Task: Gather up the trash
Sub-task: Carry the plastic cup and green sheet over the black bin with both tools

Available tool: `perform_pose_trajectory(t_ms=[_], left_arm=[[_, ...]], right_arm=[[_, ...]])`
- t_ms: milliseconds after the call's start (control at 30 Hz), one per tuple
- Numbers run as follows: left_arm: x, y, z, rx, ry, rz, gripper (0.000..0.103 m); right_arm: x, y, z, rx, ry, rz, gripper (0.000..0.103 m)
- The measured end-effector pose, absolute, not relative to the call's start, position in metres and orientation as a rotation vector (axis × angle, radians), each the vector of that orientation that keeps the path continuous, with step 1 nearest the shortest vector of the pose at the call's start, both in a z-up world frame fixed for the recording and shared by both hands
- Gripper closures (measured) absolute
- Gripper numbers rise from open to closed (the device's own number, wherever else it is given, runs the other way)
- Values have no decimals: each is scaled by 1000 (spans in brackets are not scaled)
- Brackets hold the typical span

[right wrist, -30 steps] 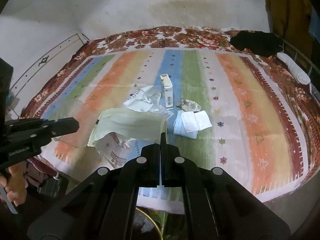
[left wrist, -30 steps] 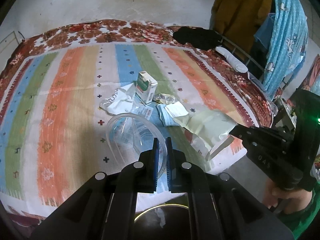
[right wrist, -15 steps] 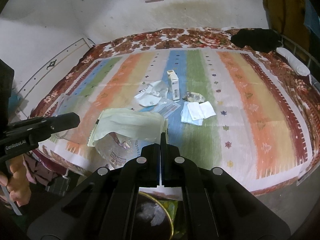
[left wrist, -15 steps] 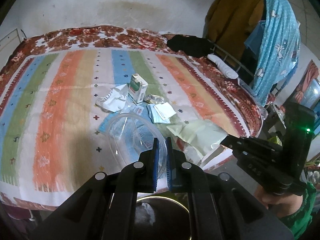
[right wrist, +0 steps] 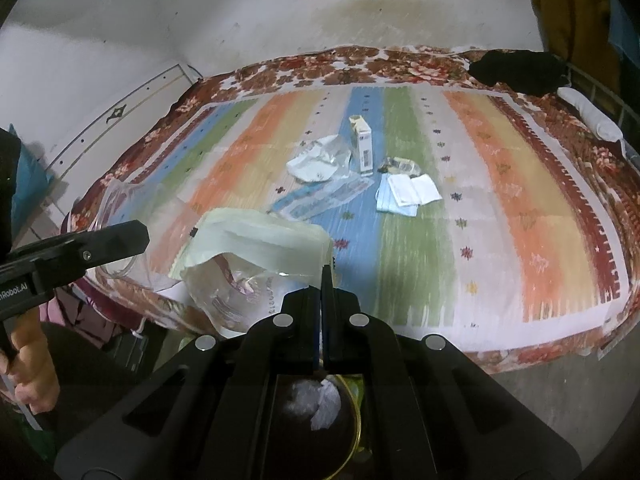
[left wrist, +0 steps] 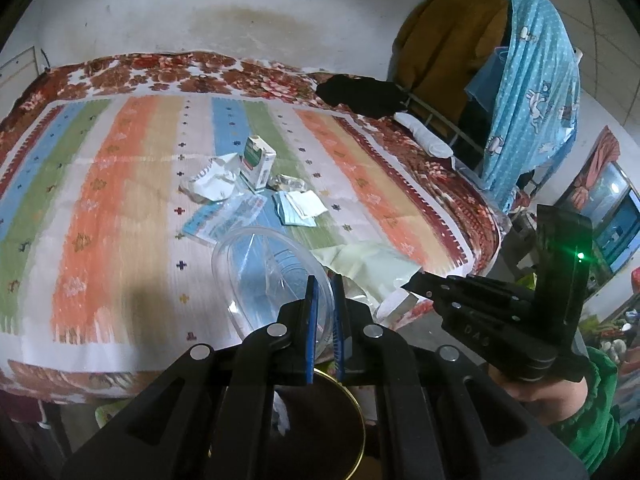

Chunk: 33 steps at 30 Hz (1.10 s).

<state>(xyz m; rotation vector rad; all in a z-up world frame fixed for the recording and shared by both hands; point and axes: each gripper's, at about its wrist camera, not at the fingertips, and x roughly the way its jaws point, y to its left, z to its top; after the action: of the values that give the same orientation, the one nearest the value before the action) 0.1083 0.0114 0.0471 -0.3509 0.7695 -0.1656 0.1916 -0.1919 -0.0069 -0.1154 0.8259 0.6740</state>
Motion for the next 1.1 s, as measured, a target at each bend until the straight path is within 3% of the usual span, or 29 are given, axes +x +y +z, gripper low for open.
perform_pose_trajectory(t_ms=[633, 1100], left_arm=[[61, -2, 1, -363, 834, -83, 97], [64, -3, -35, -420, 969, -8, 97]], right_arm=[[141, -185, -51, -202, 931, 663, 103], [140, -172, -106, -225, 1124, 617, 103]])
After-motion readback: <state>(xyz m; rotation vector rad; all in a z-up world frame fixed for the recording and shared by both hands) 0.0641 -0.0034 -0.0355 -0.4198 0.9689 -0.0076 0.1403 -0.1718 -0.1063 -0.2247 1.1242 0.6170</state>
